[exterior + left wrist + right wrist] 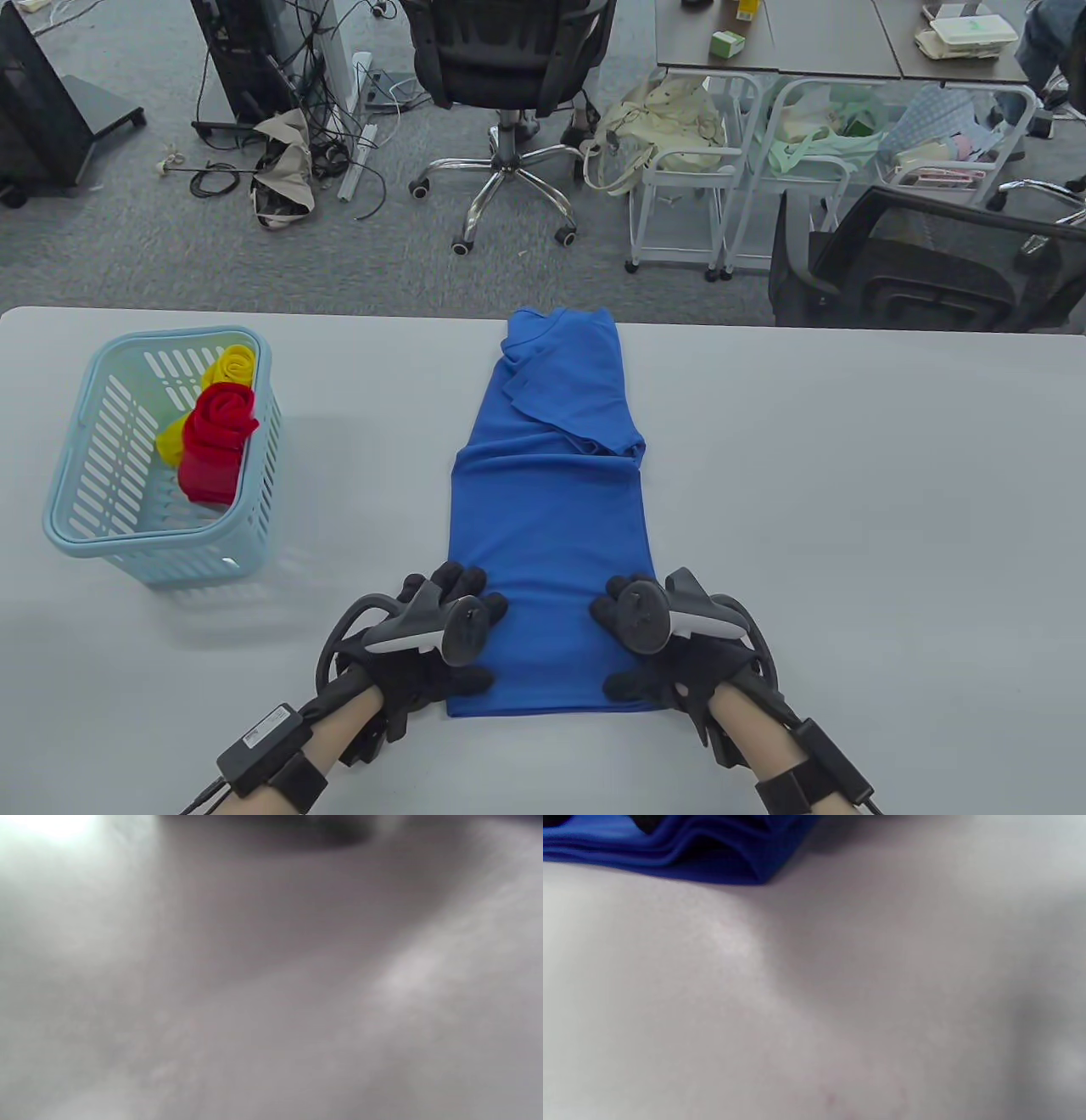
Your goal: Roll t-shirt into tight roll
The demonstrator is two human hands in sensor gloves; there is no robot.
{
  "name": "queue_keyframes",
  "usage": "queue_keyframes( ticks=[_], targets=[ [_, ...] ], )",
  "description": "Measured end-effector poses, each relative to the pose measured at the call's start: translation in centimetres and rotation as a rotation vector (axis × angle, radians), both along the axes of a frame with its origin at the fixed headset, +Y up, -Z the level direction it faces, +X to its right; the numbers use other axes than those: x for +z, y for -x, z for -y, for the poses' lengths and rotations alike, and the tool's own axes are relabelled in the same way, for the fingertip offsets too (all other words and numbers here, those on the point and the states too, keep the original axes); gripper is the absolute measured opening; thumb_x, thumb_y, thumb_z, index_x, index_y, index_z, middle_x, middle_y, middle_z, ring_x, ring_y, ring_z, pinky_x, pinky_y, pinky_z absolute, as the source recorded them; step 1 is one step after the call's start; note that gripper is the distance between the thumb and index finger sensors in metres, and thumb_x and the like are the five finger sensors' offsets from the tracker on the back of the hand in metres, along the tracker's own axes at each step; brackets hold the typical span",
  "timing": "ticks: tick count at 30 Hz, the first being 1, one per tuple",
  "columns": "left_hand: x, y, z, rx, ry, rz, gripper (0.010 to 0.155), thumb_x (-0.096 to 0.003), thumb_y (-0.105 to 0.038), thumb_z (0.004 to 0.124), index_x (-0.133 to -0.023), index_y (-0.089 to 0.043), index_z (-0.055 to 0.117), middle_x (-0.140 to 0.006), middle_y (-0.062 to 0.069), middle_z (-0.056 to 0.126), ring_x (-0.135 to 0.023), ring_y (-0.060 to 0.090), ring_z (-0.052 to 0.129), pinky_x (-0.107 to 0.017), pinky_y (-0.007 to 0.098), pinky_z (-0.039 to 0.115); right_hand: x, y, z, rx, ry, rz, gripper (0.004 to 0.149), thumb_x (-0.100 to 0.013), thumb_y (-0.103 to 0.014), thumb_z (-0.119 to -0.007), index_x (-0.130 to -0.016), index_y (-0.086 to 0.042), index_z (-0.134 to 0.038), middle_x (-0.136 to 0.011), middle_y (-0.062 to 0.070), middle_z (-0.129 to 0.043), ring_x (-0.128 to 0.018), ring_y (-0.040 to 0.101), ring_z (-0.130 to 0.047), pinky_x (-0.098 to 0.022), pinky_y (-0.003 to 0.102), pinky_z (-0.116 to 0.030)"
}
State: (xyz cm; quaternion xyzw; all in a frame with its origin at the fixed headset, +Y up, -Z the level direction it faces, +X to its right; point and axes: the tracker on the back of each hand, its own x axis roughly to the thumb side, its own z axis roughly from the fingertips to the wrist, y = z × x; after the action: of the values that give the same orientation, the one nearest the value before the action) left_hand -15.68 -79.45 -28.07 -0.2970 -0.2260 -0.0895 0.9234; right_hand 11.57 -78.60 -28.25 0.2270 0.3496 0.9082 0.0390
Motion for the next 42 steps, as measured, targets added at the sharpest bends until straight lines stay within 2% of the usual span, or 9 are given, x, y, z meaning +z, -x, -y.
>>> queue_keyframes(
  ticks=[6,10,12,18,25,29,33,37,42],
  targets=[
    [2.3,-1.2,-2.4,0.062,-0.193,0.097,0.082,-0.0442,-0.069,0.05,-0.112,-0.036,0.02,-0.123,0.009,0.013,-0.115,0.036,0.027,-0.084,0.056,0.037,0.1,0.0,0.0,0.0,-0.002,0.001,0.087,-0.056,-0.056,-0.06,-0.11,-0.028,0.002,-0.111,0.004,0.014,-0.105,0.033,0.015,-0.072,0.062,-0.006],
    [3.8,-2.4,-3.6,0.11,-0.293,0.185,0.074,-0.0407,-0.067,0.065,-0.105,-0.034,0.049,-0.112,-0.002,0.057,-0.102,0.026,0.065,-0.081,0.051,0.057,0.1,0.0,0.0,0.001,-0.004,0.001,0.087,-0.056,-0.056,-0.06,-0.11,-0.027,0.002,-0.111,0.004,0.014,-0.105,0.033,0.015,-0.072,0.062,-0.006],
    [4.0,-2.7,-3.3,0.077,-0.301,0.209,0.073,-0.0386,-0.066,0.07,-0.103,-0.035,0.055,-0.107,-0.005,0.067,-0.098,0.023,0.073,-0.079,0.049,0.062,0.2,0.0,0.0,0.0,-0.005,0.001,0.087,-0.056,-0.056,-0.06,-0.11,-0.027,0.002,-0.111,0.005,0.014,-0.105,0.033,0.015,-0.072,0.063,-0.006],
    [3.8,-2.4,-3.5,0.058,-0.181,0.221,0.09,-0.0341,-0.074,0.07,-0.11,-0.033,0.046,-0.114,-0.001,0.059,-0.103,0.028,0.067,-0.079,0.05,0.062,0.3,0.0,-0.1,0.015,-0.021,0.007,0.087,-0.056,-0.056,-0.06,-0.11,-0.027,0.001,-0.112,0.006,0.012,-0.105,0.034,0.013,-0.072,0.063,-0.009],
    [4.5,-3.2,-3.4,-0.02,-0.296,0.254,0.077,-0.0397,-0.062,0.073,-0.107,-0.035,0.049,-0.111,-0.005,0.064,-0.102,0.023,0.073,-0.078,0.048,0.066,0.8,0.2,-0.6,0.044,-0.055,0.007,0.086,-0.055,-0.055,-0.062,-0.111,-0.025,-0.004,-0.113,0.008,0.007,-0.107,0.037,0.007,-0.073,0.063,-0.015],
    [4.3,-3.2,-3.3,-0.007,-0.285,0.244,0.073,-0.041,-0.06,0.072,-0.106,-0.036,0.049,-0.109,-0.006,0.064,-0.1,0.022,0.072,-0.078,0.048,0.064,2.7,0.8,-3.2,0.086,-0.191,-0.035,0.079,-0.054,-0.05,-0.071,-0.116,-0.019,-0.032,-0.12,0.018,-0.021,-0.111,0.048,-0.027,-0.074,0.062,-0.032],
    [4.4,-3.3,-3.3,-0.018,-0.298,0.248,0.071,-0.042,-0.059,0.071,-0.105,-0.037,0.049,-0.109,-0.006,0.065,-0.1,0.022,0.073,-0.078,0.048,0.065,4.4,2.4,-4.7,0.04,-0.251,-0.145,0.076,-0.049,-0.055,-0.078,-0.111,-0.021,-0.051,-0.115,0.014,-0.048,-0.098,0.037,-0.064,-0.072,0.057,-0.051],
    [4.5,-3.3,-3.5,-0.018,-0.309,0.238,0.068,-0.0431,-0.058,0.071,-0.105,-0.038,0.049,-0.108,-0.007,0.065,-0.099,0.021,0.072,-0.078,0.047,0.065,5.1,3.5,-3.2,0.169,-0.258,-0.185,0.089,-0.044,-0.057,-0.084,-0.112,-0.019,-0.041,-0.115,0.015,-0.039,-0.096,0.035,-0.06,-0.072,0.057,-0.048],
    [4.5,-3.6,-3.5,-0.025,-0.382,0.243,0.059,-0.045,-0.052,0.072,-0.101,-0.04,0.054,-0.101,-0.011,0.072,-0.094,0.017,0.079,-0.076,0.044,0.069,5.5,3.9,-3.3,0.232,-0.319,-0.2,0.082,-0.047,-0.044,-0.088,-0.112,-0.02,-0.044,-0.116,0.013,-0.044,-0.097,0.033,-0.065,-0.071,0.057,-0.053]
  ],
)
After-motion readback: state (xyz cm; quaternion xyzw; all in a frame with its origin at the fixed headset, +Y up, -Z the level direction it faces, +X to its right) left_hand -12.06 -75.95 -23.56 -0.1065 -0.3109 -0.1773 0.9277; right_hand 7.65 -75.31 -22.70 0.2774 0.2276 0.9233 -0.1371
